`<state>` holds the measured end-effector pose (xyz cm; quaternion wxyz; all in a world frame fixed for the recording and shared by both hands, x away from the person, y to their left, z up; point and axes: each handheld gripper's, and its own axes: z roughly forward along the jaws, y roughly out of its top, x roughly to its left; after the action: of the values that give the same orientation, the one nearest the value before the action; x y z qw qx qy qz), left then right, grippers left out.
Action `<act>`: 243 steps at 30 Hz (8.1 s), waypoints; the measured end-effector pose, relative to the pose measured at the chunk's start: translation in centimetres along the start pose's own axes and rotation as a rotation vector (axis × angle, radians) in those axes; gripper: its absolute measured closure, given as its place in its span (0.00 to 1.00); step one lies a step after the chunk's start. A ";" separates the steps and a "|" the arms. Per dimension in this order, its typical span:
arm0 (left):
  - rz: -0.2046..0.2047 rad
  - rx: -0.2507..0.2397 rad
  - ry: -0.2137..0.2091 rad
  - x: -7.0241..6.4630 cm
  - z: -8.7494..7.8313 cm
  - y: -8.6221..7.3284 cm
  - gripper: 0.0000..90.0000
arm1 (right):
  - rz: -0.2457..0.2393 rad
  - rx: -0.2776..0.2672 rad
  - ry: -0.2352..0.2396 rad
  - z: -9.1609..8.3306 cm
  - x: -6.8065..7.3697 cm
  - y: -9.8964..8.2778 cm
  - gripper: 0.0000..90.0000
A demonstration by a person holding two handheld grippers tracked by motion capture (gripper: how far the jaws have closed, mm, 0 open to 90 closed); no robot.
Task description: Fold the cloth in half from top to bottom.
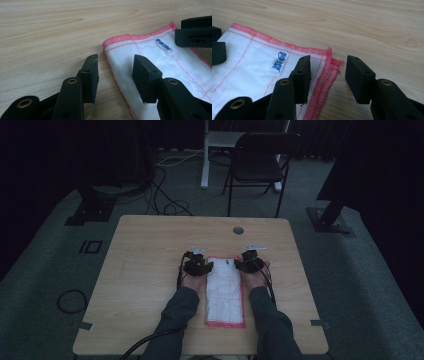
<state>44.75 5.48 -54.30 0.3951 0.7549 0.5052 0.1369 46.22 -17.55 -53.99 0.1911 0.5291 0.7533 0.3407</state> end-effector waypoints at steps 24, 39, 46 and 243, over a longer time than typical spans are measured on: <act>0.046 0.049 -0.034 -0.8 -0.5 0.8 0.95 | -0.050 -0.013 0.060 -0.4 0.5 0.2 0.96; 0.068 -0.005 -0.044 -0.8 -2.0 2.0 0.95 | -0.048 -0.105 0.075 -2.1 0.7 0.8 0.99; 0.075 -0.002 -0.041 -1.1 -2.1 2.1 0.95 | -0.033 -0.095 0.088 -1.9 0.3 0.5 0.99; 0.114 0.011 -0.191 -3.8 -10.7 -5.6 0.81 | -0.069 -0.063 0.267 -11.0 4.4 -9.3 0.74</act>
<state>32.85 8.02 -50.77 0.4288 0.7943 0.4222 0.0836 31.28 -18.88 -52.67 0.1171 0.4467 0.7787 0.4247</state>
